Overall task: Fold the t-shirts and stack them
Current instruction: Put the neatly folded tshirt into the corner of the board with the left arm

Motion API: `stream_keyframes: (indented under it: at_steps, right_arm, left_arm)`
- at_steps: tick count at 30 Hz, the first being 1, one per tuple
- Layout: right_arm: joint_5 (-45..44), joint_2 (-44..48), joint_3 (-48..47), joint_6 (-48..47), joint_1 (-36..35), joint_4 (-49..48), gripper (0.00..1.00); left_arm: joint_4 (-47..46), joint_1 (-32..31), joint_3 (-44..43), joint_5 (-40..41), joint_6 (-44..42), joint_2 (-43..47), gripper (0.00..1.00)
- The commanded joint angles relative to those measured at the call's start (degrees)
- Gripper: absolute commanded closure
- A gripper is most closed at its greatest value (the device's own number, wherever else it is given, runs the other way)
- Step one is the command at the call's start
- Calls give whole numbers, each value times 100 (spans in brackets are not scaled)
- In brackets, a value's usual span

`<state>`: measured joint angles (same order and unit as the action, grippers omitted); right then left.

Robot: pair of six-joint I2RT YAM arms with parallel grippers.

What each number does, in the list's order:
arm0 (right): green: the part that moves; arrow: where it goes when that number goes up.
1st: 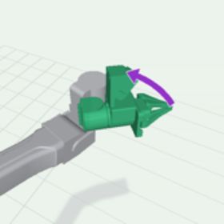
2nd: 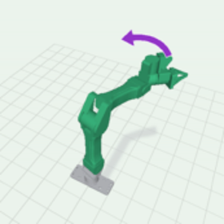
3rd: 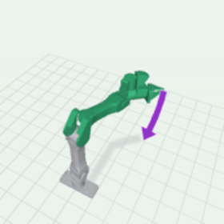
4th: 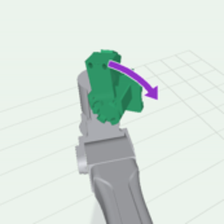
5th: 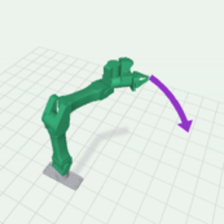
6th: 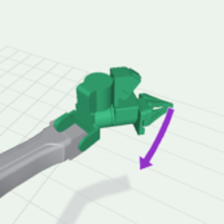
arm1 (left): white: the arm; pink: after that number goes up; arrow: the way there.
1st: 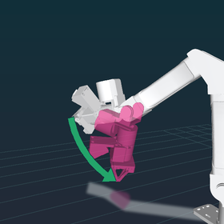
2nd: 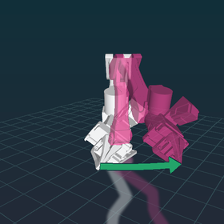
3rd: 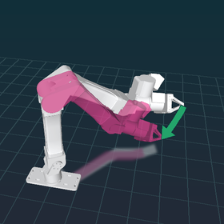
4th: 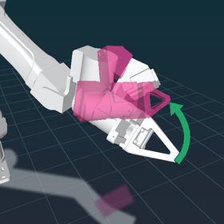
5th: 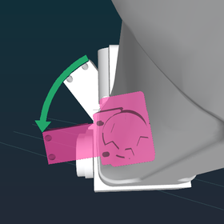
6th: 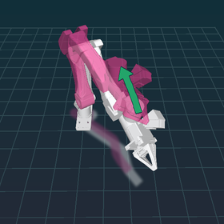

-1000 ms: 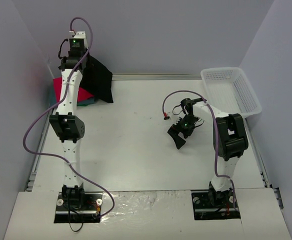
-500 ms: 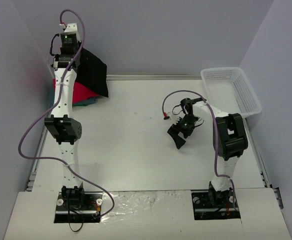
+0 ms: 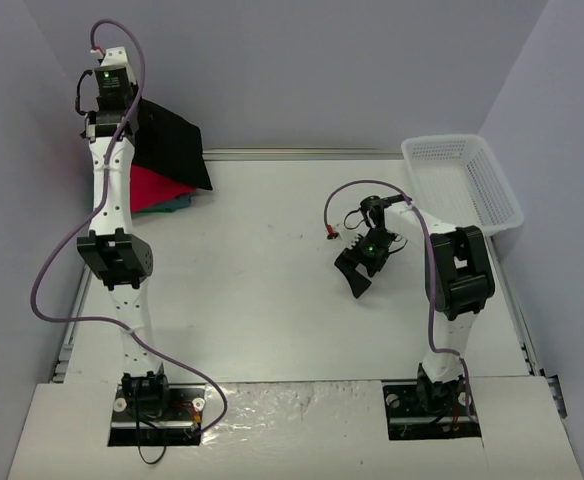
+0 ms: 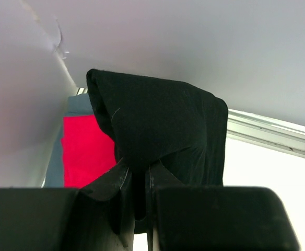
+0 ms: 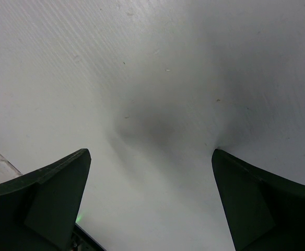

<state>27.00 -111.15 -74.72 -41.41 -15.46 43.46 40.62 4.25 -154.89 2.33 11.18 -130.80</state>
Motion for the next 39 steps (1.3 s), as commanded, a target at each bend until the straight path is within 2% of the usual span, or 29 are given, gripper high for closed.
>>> stream_keyframes:
  at_steps: [1,11,25,30,31,32,34,38,39]
  right_arm:
    - [-152,-688,379,-25,-36,110,0]
    - [-204,-785,414,10,-18,110,0]
    - [-301,-1224,414,115,-18,145,0]
    - [-266,-1277,397,115,-9,189,0]
    - [-266,-1312,405,115,-9,198,0]
    - [-275,-1338,405,115,-9,198,0]
    - [-283,-1426,397,133,-9,206,0]
    - [-319,-1567,414,133,-9,215,0]
    - [-336,-1576,414,133,-9,215,0]
  left_arm:
    - [-546,137,-68,-30,16,582,98]
    - [-661,339,248,-162,-326,433,98]
    - [-906,866,257,-198,-880,-95,97]
    - [-1038,955,494,-110,-1309,-191,98]
    - [-1143,955,556,-66,-1407,-226,94]
    - [-1205,955,617,-14,-1652,-305,67]
    - [-1372,955,784,57,-1908,-454,38]
    - [-1399,981,837,382,-2260,-578,5]
    - [-1408,1007,872,391,-2278,-526,1]
